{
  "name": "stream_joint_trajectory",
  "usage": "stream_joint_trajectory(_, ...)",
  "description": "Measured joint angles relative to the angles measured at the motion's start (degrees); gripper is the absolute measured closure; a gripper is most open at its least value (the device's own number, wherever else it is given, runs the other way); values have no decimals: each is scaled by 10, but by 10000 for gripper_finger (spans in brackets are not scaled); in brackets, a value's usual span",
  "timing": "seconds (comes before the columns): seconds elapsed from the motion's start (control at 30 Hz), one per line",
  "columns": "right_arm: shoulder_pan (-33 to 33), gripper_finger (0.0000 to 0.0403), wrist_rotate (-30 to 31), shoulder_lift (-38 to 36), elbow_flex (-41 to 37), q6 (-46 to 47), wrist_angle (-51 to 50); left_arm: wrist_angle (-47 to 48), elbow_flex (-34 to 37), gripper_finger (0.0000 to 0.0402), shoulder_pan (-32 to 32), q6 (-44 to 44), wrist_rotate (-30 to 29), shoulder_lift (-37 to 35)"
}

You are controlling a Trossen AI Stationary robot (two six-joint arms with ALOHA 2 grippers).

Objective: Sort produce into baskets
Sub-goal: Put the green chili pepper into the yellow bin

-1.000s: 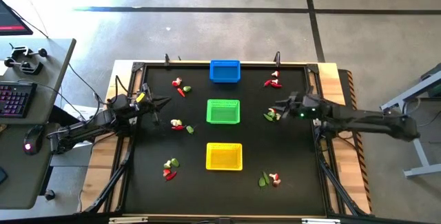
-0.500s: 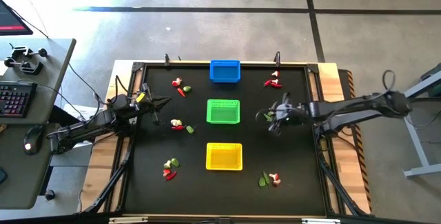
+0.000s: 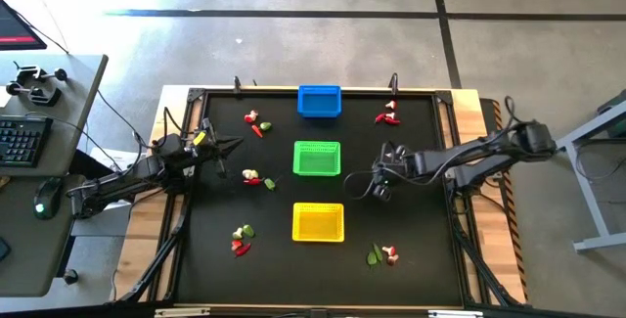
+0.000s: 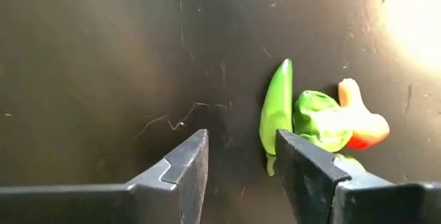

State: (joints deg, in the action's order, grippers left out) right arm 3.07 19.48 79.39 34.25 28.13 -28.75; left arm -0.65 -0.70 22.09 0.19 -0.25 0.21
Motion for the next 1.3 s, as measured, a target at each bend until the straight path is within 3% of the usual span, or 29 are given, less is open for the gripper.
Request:
stream_joint_trajectory(0.27, 0, 242, 7, 37, 15, 5, -2, 0, 0, 401, 0, 0, 0, 0)
stream_joint_trajectory(0.5, 0, 242, 10, 38, 52, 19, -64, 0, 0, 401, 0, 0, 0, 0)
stream_joint_trajectory(0.9, -17, 242, 17, 39, 53, -22, -77, 0, 0, 401, 0, 0, 0, 0)
stream_joint_trajectory(1.3, -62, 242, -44, 39, 52, -61, -55, 0, 0, 401, 0, 0, 0, 0)
